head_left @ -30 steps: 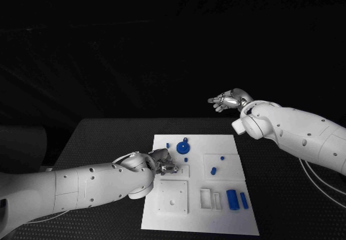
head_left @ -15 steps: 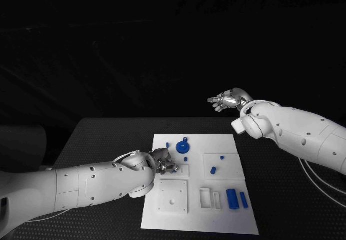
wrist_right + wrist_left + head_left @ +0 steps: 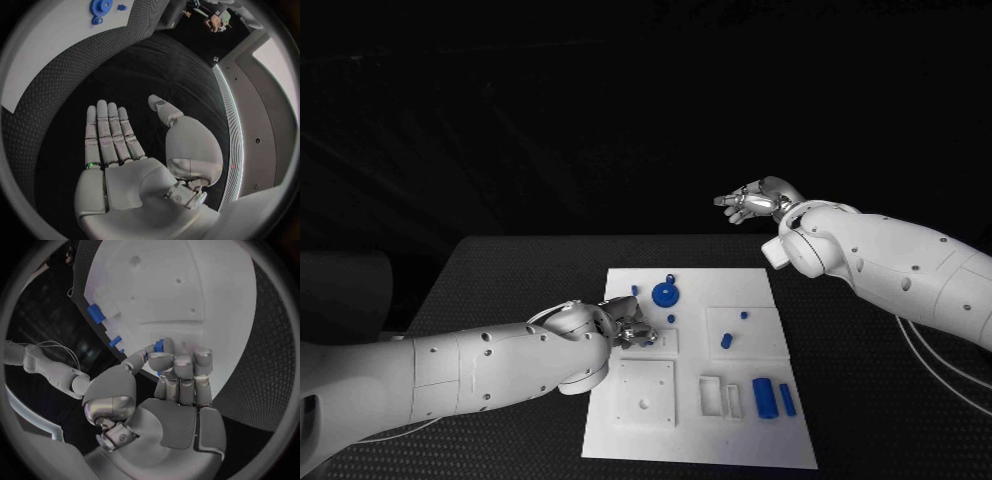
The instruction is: Assemble the parts on the task board
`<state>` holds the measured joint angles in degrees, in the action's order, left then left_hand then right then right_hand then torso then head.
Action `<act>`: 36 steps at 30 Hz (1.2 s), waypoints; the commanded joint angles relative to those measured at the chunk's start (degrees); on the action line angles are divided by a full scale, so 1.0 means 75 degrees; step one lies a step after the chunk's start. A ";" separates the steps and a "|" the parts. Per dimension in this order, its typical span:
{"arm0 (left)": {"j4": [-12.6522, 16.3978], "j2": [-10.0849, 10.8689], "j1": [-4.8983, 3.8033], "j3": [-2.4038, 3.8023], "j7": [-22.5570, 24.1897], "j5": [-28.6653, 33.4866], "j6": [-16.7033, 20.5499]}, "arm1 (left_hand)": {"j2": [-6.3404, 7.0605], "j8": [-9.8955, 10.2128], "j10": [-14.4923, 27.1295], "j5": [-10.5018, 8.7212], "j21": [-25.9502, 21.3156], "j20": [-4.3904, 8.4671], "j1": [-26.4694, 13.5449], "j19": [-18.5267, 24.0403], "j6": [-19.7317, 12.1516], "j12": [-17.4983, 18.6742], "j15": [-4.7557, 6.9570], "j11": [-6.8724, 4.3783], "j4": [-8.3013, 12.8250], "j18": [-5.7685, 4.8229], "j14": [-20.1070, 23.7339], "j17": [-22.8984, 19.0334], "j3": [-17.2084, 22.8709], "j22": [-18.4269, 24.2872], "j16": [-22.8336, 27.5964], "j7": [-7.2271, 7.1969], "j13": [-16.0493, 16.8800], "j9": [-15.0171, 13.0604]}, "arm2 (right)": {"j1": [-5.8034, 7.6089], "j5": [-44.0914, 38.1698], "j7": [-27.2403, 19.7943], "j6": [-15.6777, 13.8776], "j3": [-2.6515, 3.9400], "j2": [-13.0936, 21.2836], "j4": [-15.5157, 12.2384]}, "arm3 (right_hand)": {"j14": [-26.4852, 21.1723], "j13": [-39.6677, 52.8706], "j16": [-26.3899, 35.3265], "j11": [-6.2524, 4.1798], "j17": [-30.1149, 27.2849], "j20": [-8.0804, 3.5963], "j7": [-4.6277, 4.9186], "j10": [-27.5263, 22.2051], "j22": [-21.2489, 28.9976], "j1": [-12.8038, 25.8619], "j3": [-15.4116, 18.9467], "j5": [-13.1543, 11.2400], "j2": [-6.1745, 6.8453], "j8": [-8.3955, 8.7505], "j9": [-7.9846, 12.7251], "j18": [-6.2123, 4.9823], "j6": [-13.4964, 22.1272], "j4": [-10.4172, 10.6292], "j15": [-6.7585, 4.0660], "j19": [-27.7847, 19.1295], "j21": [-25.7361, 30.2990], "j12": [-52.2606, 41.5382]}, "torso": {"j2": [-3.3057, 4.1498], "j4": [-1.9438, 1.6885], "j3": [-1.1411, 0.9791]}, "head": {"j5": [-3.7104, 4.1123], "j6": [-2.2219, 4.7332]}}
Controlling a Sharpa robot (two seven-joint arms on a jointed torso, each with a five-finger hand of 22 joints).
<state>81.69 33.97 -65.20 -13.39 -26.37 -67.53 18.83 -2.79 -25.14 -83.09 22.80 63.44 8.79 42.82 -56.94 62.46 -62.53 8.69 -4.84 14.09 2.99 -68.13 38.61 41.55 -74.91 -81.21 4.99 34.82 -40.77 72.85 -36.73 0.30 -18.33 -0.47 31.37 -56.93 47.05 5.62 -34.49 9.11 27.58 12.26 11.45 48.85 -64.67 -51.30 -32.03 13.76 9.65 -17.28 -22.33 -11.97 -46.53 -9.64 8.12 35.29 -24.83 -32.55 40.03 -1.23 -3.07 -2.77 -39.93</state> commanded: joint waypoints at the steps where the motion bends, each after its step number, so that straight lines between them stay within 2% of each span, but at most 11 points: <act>1: 0.0129 -0.0163 0.0097 -0.0052 0.0259 0.0216 -0.0625 | -0.0071 -0.0025 0.0378 0.0006 0.0044 0.0880 0.0009 0.0013 0.1422 -0.0053 0.0389 -0.0428 0.0095 0.0142 -0.0380 -0.0015 0.0136 -0.0129 -0.0027 -0.0914 -0.0012 0.0012 | -0.0004 0.0000 -0.0029 0.0119 0.0002 -0.0010 0.0002 | -0.0050 -0.0013 -0.0019 0.0031 -0.0013 -0.0001 0.0029 0.0012 -0.0013 0.0089 0.0011 0.0035 -0.0017 -0.0040 0.0007 -0.0110 0.0033 0.0052 0.0005 -0.0065 0.0032 -0.0021 | -0.0001 0.0003 -0.0007 | -0.0007 0.0003; 5: 0.0123 -0.0184 0.0094 -0.0051 0.0250 0.0246 -0.0688 | 0.0001 -0.0057 0.0373 -0.0060 0.0058 0.0884 0.0006 -0.0012 0.1429 -0.0082 0.0397 -0.0430 0.0109 0.0149 -0.0398 -0.0026 0.0151 -0.0125 -0.0036 -0.0918 -0.0013 0.0016 | -0.0006 0.0000 -0.0023 0.0125 0.0001 -0.0018 0.0012 | -0.0051 -0.0015 -0.0019 0.0031 -0.0014 0.0000 0.0029 0.0011 -0.0014 0.0089 0.0012 0.0038 -0.0018 -0.0040 0.0008 -0.0110 0.0033 0.0052 0.0006 -0.0066 0.0033 -0.0021 | -0.0002 0.0001 -0.0004 | -0.0006 0.0004; 6: 0.0118 -0.0191 0.0094 -0.0051 0.0252 0.0246 -0.0702 | 0.0033 -0.0076 0.0370 -0.0274 0.0060 0.0885 -0.0007 -0.0030 0.1428 -0.0101 0.0401 -0.0424 0.0042 0.0152 -0.0406 -0.0037 0.0140 -0.0116 -0.0038 -0.0919 -0.0015 0.0022 | -0.0006 0.0000 -0.0023 0.0131 0.0001 -0.0016 0.0010 | -0.0052 -0.0016 -0.0019 0.0031 -0.0014 0.0000 0.0029 0.0011 -0.0014 0.0090 0.0013 0.0039 -0.0017 -0.0040 0.0008 -0.0110 0.0033 0.0052 0.0006 -0.0067 0.0034 -0.0021 | -0.0002 0.0001 -0.0004 | -0.0006 0.0004; 8: 0.0112 -0.0197 0.0094 -0.0051 0.0252 0.0246 -0.0704 | 0.0080 -0.0108 0.0369 -0.0422 0.0063 0.0883 -0.0024 -0.0042 0.1432 -0.0128 0.0405 -0.0421 -0.0059 0.0155 -0.0414 -0.0050 0.0089 -0.0110 -0.0046 -0.0918 -0.0019 0.0033 | -0.0006 0.0000 -0.0021 0.0130 0.0001 -0.0015 0.0008 | -0.0053 -0.0017 -0.0019 0.0031 -0.0015 0.0000 0.0029 0.0011 -0.0014 0.0089 0.0013 0.0041 -0.0018 -0.0040 0.0009 -0.0110 0.0033 0.0051 0.0006 -0.0068 0.0035 -0.0022 | -0.0004 0.0003 -0.0007 | -0.0014 0.0006; 10: 0.0102 -0.0200 0.0094 -0.0051 0.0245 0.0246 -0.0725 | 0.0088 -0.0139 0.0377 -0.0728 0.0064 0.0882 -0.0023 -0.0041 0.1426 -0.0153 0.0404 -0.0423 -0.0178 0.0161 -0.0415 -0.0063 0.0017 -0.0108 -0.0056 -0.0918 -0.0028 0.0050 | -0.0007 0.0000 -0.0021 0.0132 0.0001 -0.0019 0.0014 | -0.0054 -0.0018 -0.0019 0.0031 -0.0016 0.0001 0.0029 0.0011 -0.0015 0.0089 0.0014 0.0044 -0.0017 -0.0040 0.0009 -0.0111 0.0034 0.0051 0.0007 -0.0069 0.0035 -0.0022 | -0.0003 0.0003 -0.0007 | -0.0015 0.0000; 14: 0.0088 -0.0197 0.0093 -0.0051 0.0245 0.0246 -0.0760 | 0.0011 -0.0165 0.0387 -0.0842 0.0060 0.0874 -0.0049 -0.0029 0.1419 -0.0171 0.0403 -0.0424 -0.0320 0.0160 -0.0412 -0.0075 -0.0019 -0.0105 -0.0065 -0.0917 -0.0039 0.0069 | -0.0007 0.0000 -0.0021 0.0131 0.0001 -0.0015 0.0012 | -0.0056 -0.0021 -0.0019 0.0031 -0.0017 0.0001 0.0029 0.0010 -0.0016 0.0089 0.0015 0.0047 -0.0016 -0.0040 0.0010 -0.0111 0.0034 0.0050 0.0007 -0.0070 0.0037 -0.0022 | -0.0001 0.0004 -0.0008 | -0.0012 0.0006; 17: 0.0067 -0.0199 0.0092 -0.0051 0.0219 0.0158 -0.0807 | -0.0098 -0.0192 0.0400 -0.0723 0.0065 0.0871 -0.0092 -0.0003 0.1411 -0.0193 0.0400 -0.0430 -0.0314 0.0164 -0.0405 -0.0082 -0.0024 -0.0116 -0.0078 -0.0919 -0.0045 0.0085 | -0.0007 0.0000 -0.0021 0.0139 0.0001 -0.0013 0.0017 | -0.0057 -0.0023 -0.0020 0.0031 -0.0018 0.0002 0.0029 0.0010 -0.0016 0.0090 0.0016 0.0050 -0.0016 -0.0041 0.0011 -0.0111 0.0033 0.0050 0.0008 -0.0071 0.0038 -0.0023 | -0.0001 0.0003 -0.0006 | -0.0009 0.0001; 21: 0.0052 -0.0195 0.0092 -0.0051 0.0211 0.0081 -0.0758 | -0.0165 -0.0236 0.0413 -0.0416 0.0084 0.0871 -0.0081 0.0008 0.1407 -0.0225 0.0395 -0.0441 -0.0195 0.0173 -0.0407 -0.0092 0.0025 -0.0124 -0.0100 -0.0930 -0.0055 0.0106 | -0.0007 0.0000 -0.0020 0.0137 0.0001 -0.0013 0.0020 | -0.0059 -0.0024 -0.0020 0.0031 -0.0019 0.0002 0.0028 0.0010 -0.0017 0.0090 0.0017 0.0053 -0.0018 -0.0041 0.0012 -0.0112 0.0032 0.0050 0.0008 -0.0072 0.0039 -0.0024 | -0.0001 -0.0002 -0.0004 | -0.0001 0.0012; 24: 0.0058 -0.0188 0.0092 -0.0051 0.0208 0.0036 -0.0761 | -0.0179 -0.0274 0.0419 -0.0084 0.0101 0.0870 -0.0079 0.0004 0.1420 -0.0258 0.0382 -0.0456 -0.0092 0.0176 -0.0418 -0.0098 0.0054 -0.0125 -0.0121 -0.0945 -0.0056 0.0120 | -0.0007 0.0000 -0.0018 0.0144 0.0001 -0.0012 0.0021 | -0.0060 -0.0026 -0.0021 0.0031 -0.0021 0.0003 0.0028 0.0010 -0.0018 0.0089 0.0017 0.0056 -0.0019 -0.0041 0.0012 -0.0112 0.0032 0.0049 0.0009 -0.0073 0.0040 -0.0024 | -0.0003 -0.0003 -0.0003 | -0.0001 0.0000; 30: 0.0068 -0.0179 0.0091 -0.0049 0.0242 0.0048 -0.0817 | -0.0172 -0.0292 0.0422 0.0017 0.0111 0.0870 -0.0072 -0.0005 0.1423 -0.0274 0.0374 -0.0464 -0.0044 0.0180 -0.0423 -0.0104 0.0060 -0.0123 -0.0126 -0.0951 -0.0057 0.0131 | -0.0007 0.0000 -0.0018 0.0154 0.0001 -0.0014 0.0025 | -0.0062 -0.0029 -0.0022 0.0031 -0.0022 0.0004 0.0028 0.0010 -0.0020 0.0089 0.0018 0.0063 -0.0020 -0.0042 0.0013 -0.0113 0.0031 0.0049 0.0010 -0.0075 0.0041 -0.0026 | 0.0002 0.0000 0.0001 | 0.0009 0.0010; 36: 0.0087 -0.0178 0.0091 -0.0049 0.0253 0.0068 -0.0838 | -0.0128 -0.0295 0.0427 -0.0069 0.0111 0.0871 -0.0063 -0.0014 0.1406 -0.0279 0.0375 -0.0459 -0.0059 0.0183 -0.0419 -0.0114 0.0054 -0.0116 -0.0120 -0.0950 -0.0064 0.0144 | -0.0007 0.0001 -0.0007 0.0173 0.0001 -0.0011 0.0024 | -0.0064 -0.0033 -0.0024 0.0032 -0.0025 0.0006 0.0028 0.0011 -0.0022 0.0094 0.0021 0.0072 -0.0024 -0.0042 0.0015 -0.0113 0.0031 0.0052 0.0011 -0.0076 0.0043 -0.0028 | 0.0002 -0.0003 0.0004 | 0.0018 0.0016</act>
<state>81.36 33.50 -65.32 -13.29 -26.63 -67.92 16.62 -3.16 -27.04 -83.10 22.57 63.89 8.79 41.90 -56.93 62.89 -64.30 8.28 -4.84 12.30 3.33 -68.53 37.81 40.92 -74.93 -81.92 5.35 34.41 -39.76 72.82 -36.72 0.46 -17.89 -0.47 31.31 -56.73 46.92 5.46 -34.49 9.11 27.47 12.47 11.44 48.85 -64.77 -51.06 -31.87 13.99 9.42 -17.28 -22.29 -11.98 -46.53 -9.48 8.23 35.09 -24.83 -32.55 40.03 -1.24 -3.06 -2.69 -39.81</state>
